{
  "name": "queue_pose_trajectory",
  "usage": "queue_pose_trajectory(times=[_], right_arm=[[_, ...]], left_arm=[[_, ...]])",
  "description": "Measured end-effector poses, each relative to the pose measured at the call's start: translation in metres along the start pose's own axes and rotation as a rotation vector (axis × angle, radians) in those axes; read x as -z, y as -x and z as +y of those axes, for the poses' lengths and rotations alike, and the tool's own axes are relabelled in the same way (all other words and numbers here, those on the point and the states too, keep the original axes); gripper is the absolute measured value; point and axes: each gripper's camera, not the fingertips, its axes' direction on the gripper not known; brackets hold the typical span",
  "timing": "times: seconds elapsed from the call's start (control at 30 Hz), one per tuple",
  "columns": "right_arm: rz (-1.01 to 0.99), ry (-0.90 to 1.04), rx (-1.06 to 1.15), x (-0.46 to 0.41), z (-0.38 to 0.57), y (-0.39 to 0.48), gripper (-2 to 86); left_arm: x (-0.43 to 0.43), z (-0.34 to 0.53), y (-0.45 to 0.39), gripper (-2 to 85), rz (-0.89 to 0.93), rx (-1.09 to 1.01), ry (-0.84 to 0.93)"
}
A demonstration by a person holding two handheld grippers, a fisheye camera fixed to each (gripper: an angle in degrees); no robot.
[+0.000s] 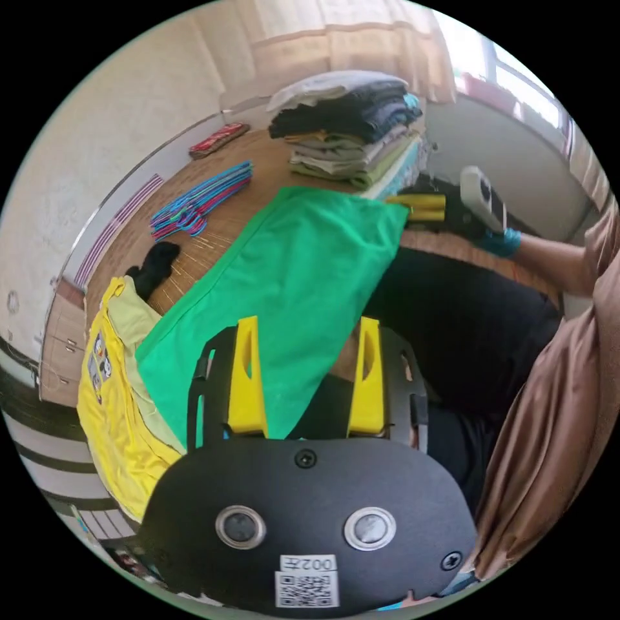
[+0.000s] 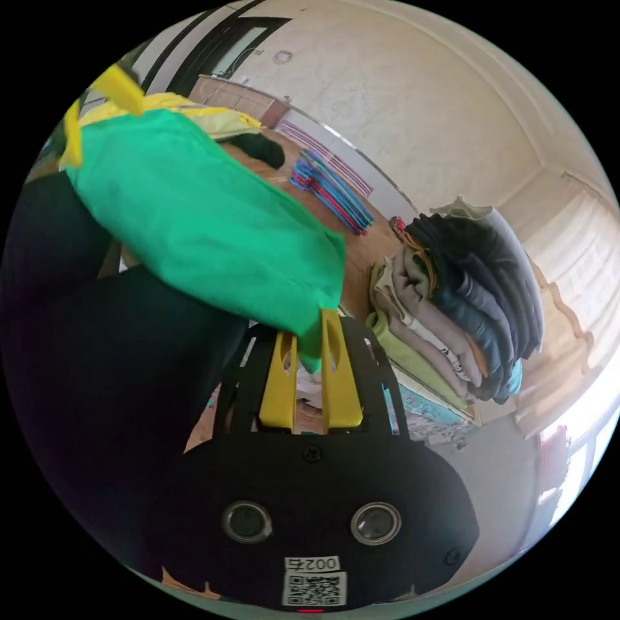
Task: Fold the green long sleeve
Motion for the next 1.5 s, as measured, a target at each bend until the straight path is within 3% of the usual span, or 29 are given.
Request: queue_pose_trajectory(times=[0.27,0.47,0.8,1.07,1.3,1.5], right_arm=[[0.028,-0.134,-0.151,0.02,-0.049,-0.049,4.4],[0.045,-0.179,-0.174,-0.001,-0.078,-0.079,4.3],[0.067,-0.12,-0.129,-0.064,-0.106,-0.102,4.5],[-0.077,0.195,-0.24,-0.116,-0.071,-0.117,8.0],[-0.168,0.222,-0.234,-0.075,-0.052,-0.116,10.3],[-0.429,0.064,-0.087,-0.005,-0.066,-0.084,10.9]], left_arm=[[-0.045,-0.012,-0.017,20.5,-0.24,0.062,0.155],[-0.057,-0.002,-0.004,14.9,-0.42,0.225,0.275],[-0.045,-0.016,0.001,7.6,-0.268,0.169,0.268],[-0.059,-0.025,0.003,6.6,-0.079,0.04,0.314],[-0.068,-0.009,0.015,5.3,-0.05,-0.011,0.322],[-0.055,0.043,0.045,6.6,0.099,0.081,0.253]])
